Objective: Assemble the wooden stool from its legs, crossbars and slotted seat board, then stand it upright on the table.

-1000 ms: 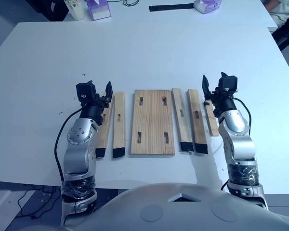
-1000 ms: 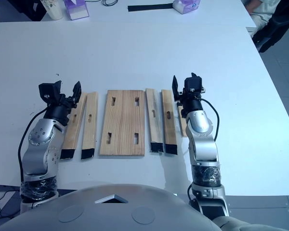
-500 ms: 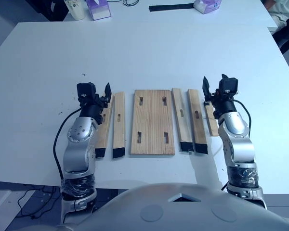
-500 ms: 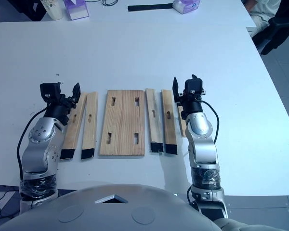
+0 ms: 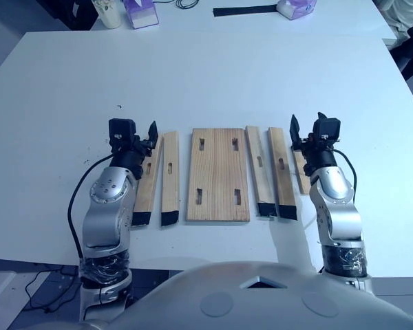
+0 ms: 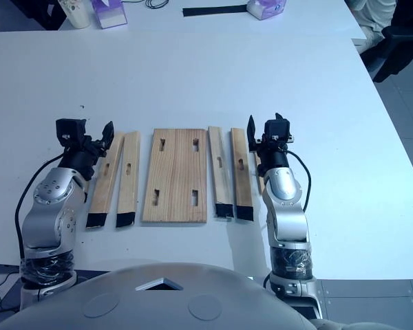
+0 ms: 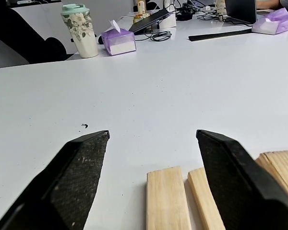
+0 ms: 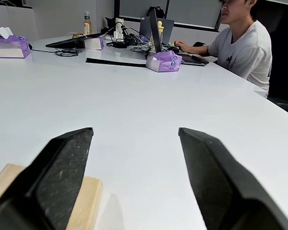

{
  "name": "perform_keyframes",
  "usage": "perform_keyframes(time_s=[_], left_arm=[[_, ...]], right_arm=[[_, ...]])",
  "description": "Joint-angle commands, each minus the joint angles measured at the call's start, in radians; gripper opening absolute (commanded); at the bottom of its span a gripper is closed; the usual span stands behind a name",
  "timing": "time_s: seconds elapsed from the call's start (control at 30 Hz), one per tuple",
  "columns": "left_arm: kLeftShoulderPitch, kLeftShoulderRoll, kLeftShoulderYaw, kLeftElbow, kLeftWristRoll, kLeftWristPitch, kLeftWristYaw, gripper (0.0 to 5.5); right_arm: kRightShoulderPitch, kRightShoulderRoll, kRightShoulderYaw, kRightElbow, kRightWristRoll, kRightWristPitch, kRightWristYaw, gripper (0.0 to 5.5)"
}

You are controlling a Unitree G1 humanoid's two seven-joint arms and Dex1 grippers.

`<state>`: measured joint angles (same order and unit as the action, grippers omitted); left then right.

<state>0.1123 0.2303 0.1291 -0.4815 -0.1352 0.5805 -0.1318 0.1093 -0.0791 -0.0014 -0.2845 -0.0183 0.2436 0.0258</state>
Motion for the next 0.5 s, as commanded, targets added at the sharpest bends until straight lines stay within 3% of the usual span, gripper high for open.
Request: perform_keyframes(time_s=[0.03, 0.13, 0.27, 0.5], left_arm=[[0.082, 0.138, 0.048, -0.121, -0.06, 0.155, -0.12, 3.38], [0.162, 0.32, 0.143, -0.202, -0.129, 0.338, -0.26, 3.38], [0.153, 0.474, 0.23, -0.266, -0.225, 0.545, -0.366, 3.38], [0.197, 0.502, 0.138, -0.258, -0.206, 0.587, -0.334, 3.38]], right_arm=[[0.034, 0.01, -0.016, -0.05, -0.005, 0.015, -0.023, 3.3], [0.087, 0.029, -0.031, -0.104, -0.01, 0.017, -0.059, 3.3], [0.167, 0.071, -0.028, -0.16, -0.024, 0.008, -0.11, 3.3], [0.19, 0.097, -0.005, -0.168, -0.04, 0.003, -0.129, 3.3]])
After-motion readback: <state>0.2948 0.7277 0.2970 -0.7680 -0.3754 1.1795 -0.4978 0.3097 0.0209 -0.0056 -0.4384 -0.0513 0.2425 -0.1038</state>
